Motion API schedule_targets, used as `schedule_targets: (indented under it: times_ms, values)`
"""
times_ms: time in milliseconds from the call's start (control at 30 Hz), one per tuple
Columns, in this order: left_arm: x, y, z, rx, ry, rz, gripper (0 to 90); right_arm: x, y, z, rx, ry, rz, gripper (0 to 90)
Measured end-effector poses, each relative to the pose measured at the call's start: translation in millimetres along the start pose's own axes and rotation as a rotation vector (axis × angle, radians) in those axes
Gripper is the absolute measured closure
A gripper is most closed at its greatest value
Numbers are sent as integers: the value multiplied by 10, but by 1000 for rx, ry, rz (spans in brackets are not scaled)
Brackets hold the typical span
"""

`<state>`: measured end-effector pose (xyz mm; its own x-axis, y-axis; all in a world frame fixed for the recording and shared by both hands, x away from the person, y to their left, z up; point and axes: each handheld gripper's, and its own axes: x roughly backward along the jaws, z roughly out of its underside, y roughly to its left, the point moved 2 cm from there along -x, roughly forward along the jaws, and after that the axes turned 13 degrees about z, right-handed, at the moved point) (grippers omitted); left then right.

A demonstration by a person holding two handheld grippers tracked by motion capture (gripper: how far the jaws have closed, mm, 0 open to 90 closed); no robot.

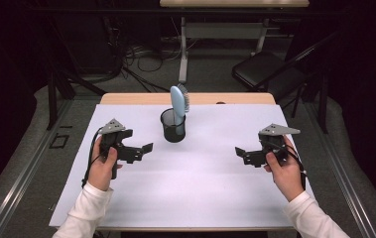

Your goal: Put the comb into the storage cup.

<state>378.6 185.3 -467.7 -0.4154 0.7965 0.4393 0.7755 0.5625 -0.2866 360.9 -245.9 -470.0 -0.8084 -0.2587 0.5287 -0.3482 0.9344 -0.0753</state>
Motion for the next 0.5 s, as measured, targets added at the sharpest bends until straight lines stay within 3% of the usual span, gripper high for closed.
schedule_targets:
  times_ms: [500]
  values:
    - [110, 41, 150, 1, -41, -12, 4, 131, -122, 299, -38, -7, 53, 0]
